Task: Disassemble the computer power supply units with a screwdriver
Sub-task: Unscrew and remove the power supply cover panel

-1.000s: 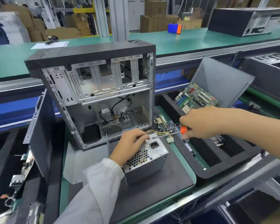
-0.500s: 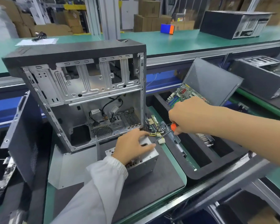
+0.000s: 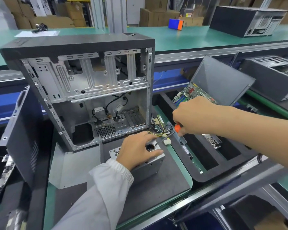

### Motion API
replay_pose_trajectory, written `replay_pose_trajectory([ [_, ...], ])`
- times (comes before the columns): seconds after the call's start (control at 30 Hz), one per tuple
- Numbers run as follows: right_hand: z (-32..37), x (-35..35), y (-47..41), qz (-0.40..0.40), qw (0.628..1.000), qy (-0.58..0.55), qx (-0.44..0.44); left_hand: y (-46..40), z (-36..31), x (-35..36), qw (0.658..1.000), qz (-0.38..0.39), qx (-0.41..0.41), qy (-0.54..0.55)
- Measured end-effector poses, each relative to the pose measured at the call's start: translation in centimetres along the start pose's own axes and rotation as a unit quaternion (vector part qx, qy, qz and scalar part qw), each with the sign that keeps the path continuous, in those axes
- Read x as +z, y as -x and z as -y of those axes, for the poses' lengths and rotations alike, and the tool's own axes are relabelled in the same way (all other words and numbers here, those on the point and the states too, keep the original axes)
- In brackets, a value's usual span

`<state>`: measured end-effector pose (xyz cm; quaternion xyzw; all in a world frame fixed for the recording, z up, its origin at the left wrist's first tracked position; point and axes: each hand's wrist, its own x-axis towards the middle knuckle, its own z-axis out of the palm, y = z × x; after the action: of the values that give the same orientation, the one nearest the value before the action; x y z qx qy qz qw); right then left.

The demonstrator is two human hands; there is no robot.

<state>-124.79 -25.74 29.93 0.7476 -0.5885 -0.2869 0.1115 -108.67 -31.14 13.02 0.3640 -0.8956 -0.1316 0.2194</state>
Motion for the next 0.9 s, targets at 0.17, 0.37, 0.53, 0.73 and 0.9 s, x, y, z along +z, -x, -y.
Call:
replay_pose_trajectory([
  [0.17, -0.1, -0.3, 0.0, 0.022, 1.0, 0.003, 0.002, 0.0, 0.0, 0.0, 1.0, -0.004, 0.001, 0.005],
  [0.37, -0.1, -0.5, 0.0, 0.024, 1.0, 0.0, -0.002, 0.1, 0.0, 0.1, 1.0, -0.005, -0.002, 0.01],
  [0.53, 0.1, -0.9, 0.1, 0.025, 1.0, 0.011, -0.007, 0.0, 0.1, 0.2, 1.0, -0.009, -0.001, 0.015],
  [0.73, 0.6, -1.7, -0.3, -0.005, 0.998, 0.06, -0.016, 0.1, 0.2, 0.3, 1.0, -0.014, 0.001, 0.024],
  [0.9, 0.5, -1.7, -0.5, -0.002, 0.998, 0.058, -0.018, 0.1, 0.2, 0.4, 0.999, -0.023, 0.007, 0.025],
])
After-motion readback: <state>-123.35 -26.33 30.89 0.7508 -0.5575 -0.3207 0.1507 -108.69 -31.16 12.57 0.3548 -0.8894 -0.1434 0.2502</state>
